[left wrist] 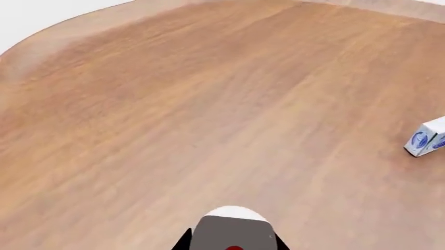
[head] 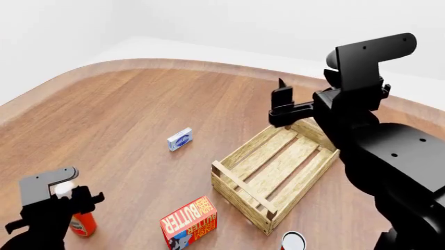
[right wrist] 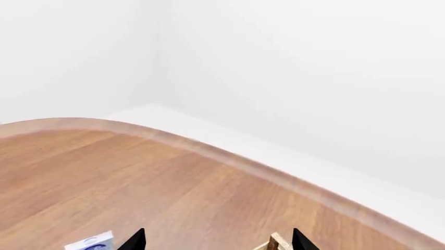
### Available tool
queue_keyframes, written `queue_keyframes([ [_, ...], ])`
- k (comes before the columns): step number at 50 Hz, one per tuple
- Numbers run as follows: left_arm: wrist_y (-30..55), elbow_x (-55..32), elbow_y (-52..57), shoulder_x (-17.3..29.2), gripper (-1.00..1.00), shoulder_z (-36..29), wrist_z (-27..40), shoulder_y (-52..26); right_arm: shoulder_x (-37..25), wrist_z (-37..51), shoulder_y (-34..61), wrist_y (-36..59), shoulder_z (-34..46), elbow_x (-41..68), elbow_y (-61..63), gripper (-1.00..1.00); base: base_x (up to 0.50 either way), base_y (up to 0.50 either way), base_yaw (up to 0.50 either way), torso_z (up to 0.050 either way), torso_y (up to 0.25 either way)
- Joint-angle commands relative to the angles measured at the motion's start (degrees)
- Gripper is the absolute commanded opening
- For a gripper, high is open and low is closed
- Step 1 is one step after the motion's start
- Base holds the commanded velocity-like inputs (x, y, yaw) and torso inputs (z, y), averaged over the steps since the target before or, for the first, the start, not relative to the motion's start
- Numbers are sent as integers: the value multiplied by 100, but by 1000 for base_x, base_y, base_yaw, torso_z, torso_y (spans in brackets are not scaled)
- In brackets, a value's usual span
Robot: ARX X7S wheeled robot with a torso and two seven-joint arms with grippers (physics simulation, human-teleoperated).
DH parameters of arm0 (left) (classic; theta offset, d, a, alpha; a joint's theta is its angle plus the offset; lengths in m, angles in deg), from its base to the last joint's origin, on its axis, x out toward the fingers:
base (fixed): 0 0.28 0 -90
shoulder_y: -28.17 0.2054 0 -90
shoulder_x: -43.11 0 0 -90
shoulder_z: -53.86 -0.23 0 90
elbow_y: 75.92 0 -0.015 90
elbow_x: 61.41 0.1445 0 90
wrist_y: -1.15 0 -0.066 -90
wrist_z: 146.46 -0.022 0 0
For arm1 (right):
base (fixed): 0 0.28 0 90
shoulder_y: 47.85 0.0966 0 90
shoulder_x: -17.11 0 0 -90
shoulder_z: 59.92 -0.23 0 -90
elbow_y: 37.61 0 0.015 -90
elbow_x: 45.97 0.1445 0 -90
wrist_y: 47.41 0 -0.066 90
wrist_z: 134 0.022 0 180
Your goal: Pick up the ketchup, and put it in the wooden tray.
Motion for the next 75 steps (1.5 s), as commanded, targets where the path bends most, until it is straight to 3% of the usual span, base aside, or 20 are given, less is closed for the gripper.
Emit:
queue_keyframes([
  [1, 137, -290, 467, 91, -100, -10, -114, -296, -16, 97, 92, 157, -237, 136, 181, 100, 0, 0, 0, 0, 0],
  [18, 2291, -1145, 2025, 657, -100, -820, -614, -2375, -292, 191, 608, 849, -1282, 804, 668, 100, 0, 0, 0, 0, 0],
  [24, 2782, -1257, 1977, 608, -100, -1442, -751, -3352, -620, 362, 394, 898, -1738, 1313, 863, 100, 0, 0, 0, 0, 0],
  [31, 2879, -1294, 1470, 114, -100, -2079, -896, -4362, -1120, 889, -34, 896, -2351, 2240, 1051, 100, 0, 0, 0, 0, 0],
  [47, 1659, -958, -517, -1022, -100, -3186, -1457, -5563, -1946, 1851, -773, 832, -3466, 3445, 1157, 100, 0, 0, 0, 0, 1],
  [54, 1086, -943, -1345, -1497, -100, -3214, -1495, -5679, -2337, 2297, -1308, 807, -4243, 4091, 1250, 100, 0, 0, 0, 0, 0],
  [64, 557, -909, -1754, -1832, -100, -3644, -1516, -5572, -2884, 3232, -2089, 701, -5315, 5409, 1261, 100, 0, 0, 0, 0, 1],
  [75, -364, -2249, -2533, -1898, -100, -5038, -985, -5820, -3251, 3552, -3485, 760, -7249, 6459, 1335, 100, 0, 0, 0, 0, 0],
])
